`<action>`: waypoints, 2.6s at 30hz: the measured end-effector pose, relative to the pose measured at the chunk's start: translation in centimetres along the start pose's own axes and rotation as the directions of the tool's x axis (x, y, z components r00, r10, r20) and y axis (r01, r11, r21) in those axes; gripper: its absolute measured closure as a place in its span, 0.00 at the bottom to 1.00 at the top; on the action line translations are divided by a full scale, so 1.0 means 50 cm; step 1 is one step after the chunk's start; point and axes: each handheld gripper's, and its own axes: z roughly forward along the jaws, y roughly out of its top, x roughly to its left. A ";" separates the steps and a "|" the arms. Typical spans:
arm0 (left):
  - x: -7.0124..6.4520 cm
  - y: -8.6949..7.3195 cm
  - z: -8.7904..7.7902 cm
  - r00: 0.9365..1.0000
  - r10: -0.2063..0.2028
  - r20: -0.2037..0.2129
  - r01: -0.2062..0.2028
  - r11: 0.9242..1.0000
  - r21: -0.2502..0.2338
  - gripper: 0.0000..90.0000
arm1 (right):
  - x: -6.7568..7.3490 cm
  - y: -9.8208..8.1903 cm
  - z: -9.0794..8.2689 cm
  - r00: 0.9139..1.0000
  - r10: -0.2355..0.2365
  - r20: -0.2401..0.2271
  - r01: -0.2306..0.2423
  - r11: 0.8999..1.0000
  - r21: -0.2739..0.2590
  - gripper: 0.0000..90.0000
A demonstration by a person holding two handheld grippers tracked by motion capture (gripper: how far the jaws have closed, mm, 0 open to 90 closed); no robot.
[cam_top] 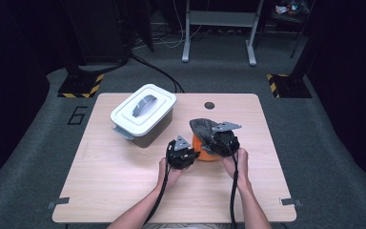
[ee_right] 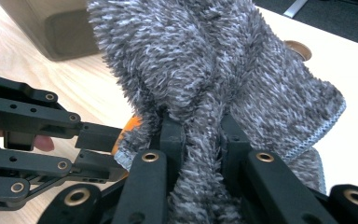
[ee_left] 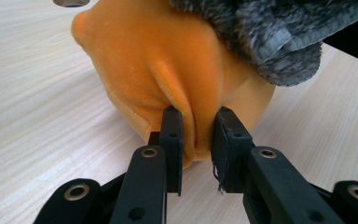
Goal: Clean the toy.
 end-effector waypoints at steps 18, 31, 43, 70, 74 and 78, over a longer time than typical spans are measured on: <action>0.012 -0.006 0.001 1.000 -0.010 0.023 0.011 1.000 -0.011 0.84 | -0.061 -0.043 -0.022 0.994 0.090 0.055 -0.091 0.996 0.003 0.84; 0.012 -0.008 0.000 1.000 -0.010 0.024 0.010 1.000 -0.007 0.84 | -0.124 -0.096 -0.006 0.979 0.173 0.106 -0.179 0.982 0.058 0.85; 0.013 -0.008 0.001 1.000 -0.008 0.023 0.008 1.000 -0.005 0.84 | -0.151 -0.139 0.042 0.967 0.222 0.122 -0.239 0.960 0.150 0.85; 0.014 -0.008 0.001 1.000 -0.018 0.019 0.018 1.000 -0.012 0.83 | -0.058 -0.023 -0.058 0.996 0.091 -0.005 -0.091 0.996 -0.012 0.85; 0.014 -0.008 0.001 1.000 -0.017 0.018 0.017 1.000 -0.010 0.84 | -0.033 -0.008 -0.042 0.998 0.060 -0.028 -0.060 0.998 -0.009 0.85; 0.014 -0.008 0.001 1.000 -0.015 0.019 0.015 1.000 -0.010 0.83 | -0.015 -0.001 -0.035 0.999 0.040 -0.036 -0.041 0.999 -0.013 0.85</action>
